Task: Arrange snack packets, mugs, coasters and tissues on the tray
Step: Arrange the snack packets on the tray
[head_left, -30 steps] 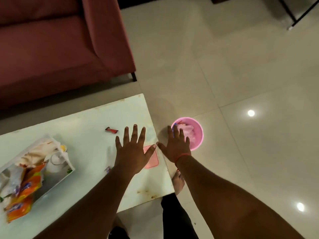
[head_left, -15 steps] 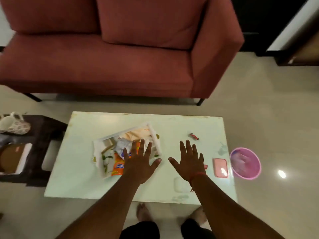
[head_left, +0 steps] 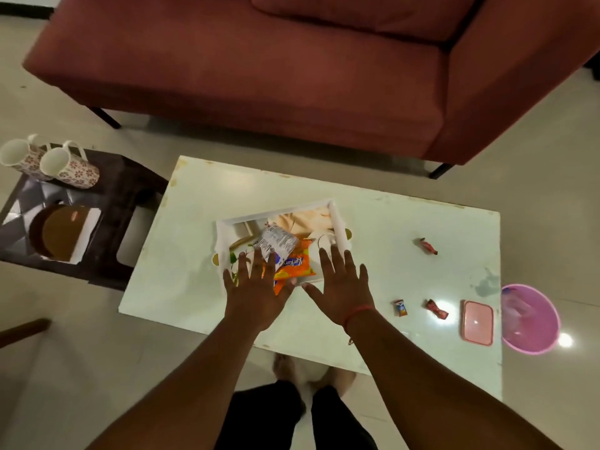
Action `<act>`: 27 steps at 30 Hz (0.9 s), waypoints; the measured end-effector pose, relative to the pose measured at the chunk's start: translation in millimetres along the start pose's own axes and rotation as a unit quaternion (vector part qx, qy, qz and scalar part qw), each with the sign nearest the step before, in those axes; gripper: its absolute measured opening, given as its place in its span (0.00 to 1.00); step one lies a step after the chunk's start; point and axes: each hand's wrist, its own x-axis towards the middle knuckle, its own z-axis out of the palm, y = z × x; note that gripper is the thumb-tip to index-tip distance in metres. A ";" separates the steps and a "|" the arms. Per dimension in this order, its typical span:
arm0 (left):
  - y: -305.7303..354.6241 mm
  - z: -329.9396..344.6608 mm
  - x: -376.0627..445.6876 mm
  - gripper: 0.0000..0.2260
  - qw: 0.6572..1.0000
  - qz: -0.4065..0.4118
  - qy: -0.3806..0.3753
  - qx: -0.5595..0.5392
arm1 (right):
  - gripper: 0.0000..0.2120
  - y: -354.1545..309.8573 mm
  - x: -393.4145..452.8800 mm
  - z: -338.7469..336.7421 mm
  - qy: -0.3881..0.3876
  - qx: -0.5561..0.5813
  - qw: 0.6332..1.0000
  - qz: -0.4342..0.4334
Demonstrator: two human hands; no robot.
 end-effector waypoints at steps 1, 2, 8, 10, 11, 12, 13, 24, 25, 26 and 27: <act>-4.0 6.6 6.4 0.40 1.000 -0.004 -0.005 0.000 | 0.39 -2.6 6.5 6.9 0.001 -0.004 1.000 -0.008; -7.0 12.6 12.3 0.40 1.000 -0.007 -0.008 0.000 | 0.38 -5.2 11.9 11.2 0.005 -0.006 1.000 -0.016; -37.5 55.1 58.0 0.40 0.998 -0.038 -0.033 -0.044 | 0.29 -20.4 73.1 38.7 0.079 -0.079 0.988 -0.107; -52.9 62.4 77.5 0.40 0.996 -0.049 -0.035 -0.065 | 0.26 -23.0 100.7 48.5 0.096 -0.117 0.979 -0.134; -60.4 64.5 86.6 0.39 0.995 -0.051 -0.030 -0.077 | 0.23 -24.4 113.2 53.4 0.100 -0.131 0.976 -0.144; -65.8 64.6 94.7 0.38 0.995 -0.052 -0.018 -0.089 | 0.21 -25.4 123.6 55.7 0.102 -0.142 0.972 -0.156; -72.4 66.3 102.6 0.36 0.993 -0.053 -0.009 -0.104 | 0.20 -28.3 133.4 59.3 0.097 -0.153 0.968 -0.173; -83.4 59.2 152.3 0.26 0.935 -0.050 0.138 -0.322 | 0.07 -54.1 175.9 36.7 0.235 -0.012 0.964 -0.122; -77.1 58.5 156.0 0.25 0.927 -0.041 0.150 -0.340 | 0.07 -49.4 178.7 29.5 0.248 0.031 0.964 -0.095; -69.1 58.1 160.1 0.23 0.918 -0.035 0.159 -0.362 | 0.07 -42.9 181.3 22.9 0.252 0.085 0.962 -0.064; -59.9 57.5 164.6 0.22 0.910 -0.030 0.160 -0.382 | 0.07 -35.0 184.3 17.2 0.246 0.144 0.958 -0.026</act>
